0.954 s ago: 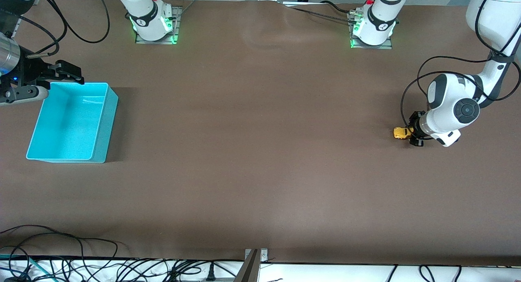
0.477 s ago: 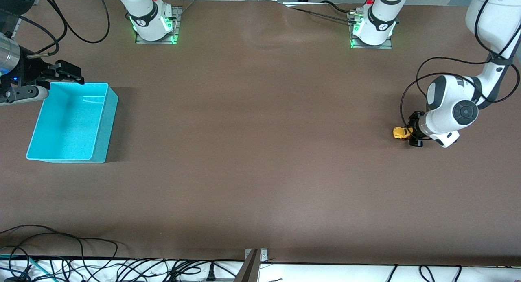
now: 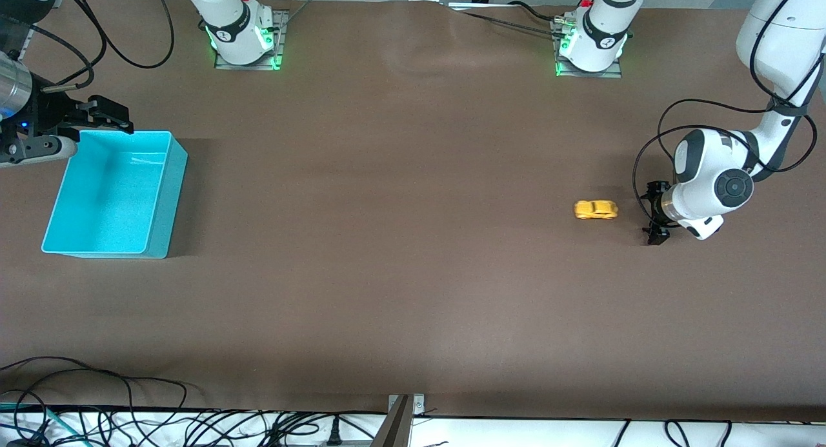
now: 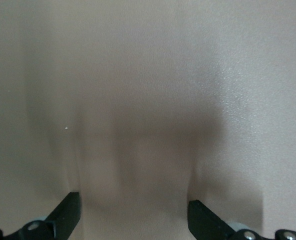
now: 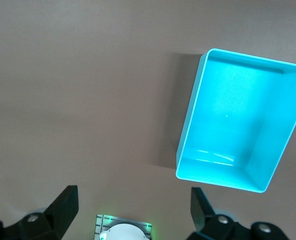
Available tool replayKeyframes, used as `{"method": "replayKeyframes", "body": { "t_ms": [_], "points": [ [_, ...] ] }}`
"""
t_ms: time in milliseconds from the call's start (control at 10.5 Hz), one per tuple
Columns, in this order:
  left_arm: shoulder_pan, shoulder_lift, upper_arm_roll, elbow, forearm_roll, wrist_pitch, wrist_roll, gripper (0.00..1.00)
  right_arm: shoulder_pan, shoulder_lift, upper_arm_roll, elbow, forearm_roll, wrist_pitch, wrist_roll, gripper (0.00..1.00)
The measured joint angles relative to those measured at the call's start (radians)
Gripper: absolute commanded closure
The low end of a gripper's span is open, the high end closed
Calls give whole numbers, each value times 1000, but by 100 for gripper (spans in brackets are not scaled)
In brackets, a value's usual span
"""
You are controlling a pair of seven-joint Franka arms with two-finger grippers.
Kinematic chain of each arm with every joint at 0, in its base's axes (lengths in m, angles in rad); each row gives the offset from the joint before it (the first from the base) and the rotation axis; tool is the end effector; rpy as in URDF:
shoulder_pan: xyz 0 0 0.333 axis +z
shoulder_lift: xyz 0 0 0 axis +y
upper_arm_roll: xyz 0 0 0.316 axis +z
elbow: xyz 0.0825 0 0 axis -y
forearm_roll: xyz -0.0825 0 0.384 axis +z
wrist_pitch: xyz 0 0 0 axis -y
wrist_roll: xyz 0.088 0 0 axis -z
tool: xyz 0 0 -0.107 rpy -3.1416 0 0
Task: Wind up and store yellow beetle car
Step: 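Release the car from the left gripper so it drives toward the box, then raise the left gripper away while the right gripper reaches toward the car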
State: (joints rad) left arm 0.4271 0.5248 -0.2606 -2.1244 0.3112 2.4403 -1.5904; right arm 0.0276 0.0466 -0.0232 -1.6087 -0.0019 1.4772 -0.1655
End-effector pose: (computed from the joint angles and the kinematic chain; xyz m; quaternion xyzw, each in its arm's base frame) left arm 0.5442 0.0871 0.1524 -0.7212 -0.6868 0.0515 0.0745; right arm 0.5544 0.0025 0.5737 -0.9924 -0.0845 0.0888 0.0057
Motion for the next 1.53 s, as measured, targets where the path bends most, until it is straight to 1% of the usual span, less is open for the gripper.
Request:
{"method": "replayKeyframes", "body": {
  "t_ms": [191, 382, 668, 954, 1050, 1241, 1432, 1527],
  "points": [
    [0, -19, -12, 16, 0, -43, 0, 0, 0, 0, 0, 0, 0, 0, 0, 0],
    [0, -56, -42, 54, 0, -130, 0, 0, 0, 0, 0, 0, 0, 0, 0, 0],
    [0, -82, -106, 200, -9, -328, 58, 0, 0, 0, -1, 0, 0, 0, 0, 0],
    [-6, -85, -123, 375, -48, -464, 215, 0, -1, 0, -5, 0, 0, 0, 0, 0],
    [-11, -85, -123, 408, -53, -481, 282, 0, -2, 0, -7, 0, 0, 0, 0, 0],
    [-17, -84, -132, 442, -59, -490, 435, 0, -4, 0, -9, 0, 0, 0, 0, 0],
    [-18, -84, -145, 492, -65, -551, 599, 0, -4, 0, -9, 0, 0, 0, 0, 0],
    [-19, -85, -146, 536, -96, -593, 679, 0, -4, 0, -8, 0, 0, 0, 0, 0]
  ]
}}
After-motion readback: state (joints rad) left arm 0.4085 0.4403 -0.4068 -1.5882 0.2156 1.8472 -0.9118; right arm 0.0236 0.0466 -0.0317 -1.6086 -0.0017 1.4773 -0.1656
